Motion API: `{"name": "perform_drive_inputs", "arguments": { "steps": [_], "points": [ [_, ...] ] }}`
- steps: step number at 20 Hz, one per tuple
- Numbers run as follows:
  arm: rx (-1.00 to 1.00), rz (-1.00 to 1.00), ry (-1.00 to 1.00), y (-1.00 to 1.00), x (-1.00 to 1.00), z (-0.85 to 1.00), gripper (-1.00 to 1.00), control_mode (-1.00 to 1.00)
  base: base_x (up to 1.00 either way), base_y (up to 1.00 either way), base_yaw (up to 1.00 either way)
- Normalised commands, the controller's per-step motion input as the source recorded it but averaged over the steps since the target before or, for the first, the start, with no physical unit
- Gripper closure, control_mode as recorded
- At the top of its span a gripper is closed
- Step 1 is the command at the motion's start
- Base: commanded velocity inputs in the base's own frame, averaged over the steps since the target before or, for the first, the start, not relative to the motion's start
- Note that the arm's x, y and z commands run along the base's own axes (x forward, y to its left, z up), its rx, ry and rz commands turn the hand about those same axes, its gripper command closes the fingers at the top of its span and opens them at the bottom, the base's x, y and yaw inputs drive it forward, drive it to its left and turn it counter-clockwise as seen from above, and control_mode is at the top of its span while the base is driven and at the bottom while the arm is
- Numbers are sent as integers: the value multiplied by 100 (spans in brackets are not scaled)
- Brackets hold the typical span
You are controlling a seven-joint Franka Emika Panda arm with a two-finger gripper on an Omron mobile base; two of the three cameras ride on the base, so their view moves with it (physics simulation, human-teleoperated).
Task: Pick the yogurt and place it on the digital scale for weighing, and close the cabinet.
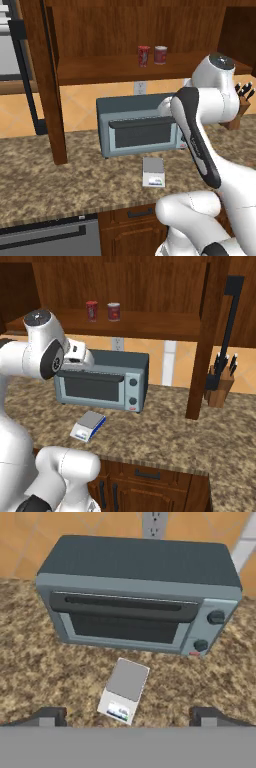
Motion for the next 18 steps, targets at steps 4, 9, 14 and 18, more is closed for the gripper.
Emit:
{"name": "perform_drive_inputs", "arguments": {
  "steps": [4, 9, 14, 18],
  "points": [
    [0, 0, -30, 1, -47, 76, -100, -100, 0, 0, 0],
    [1, 0, -22, 0, -16, 85, -100, -100, 0, 0, 0],
    [0, 0, -24, 0, 0, 68, -100, -100, 0, 0, 0],
    [0, 0, -15, 0, 7, 44, -100, -100, 0, 0, 0]
  ]
}}
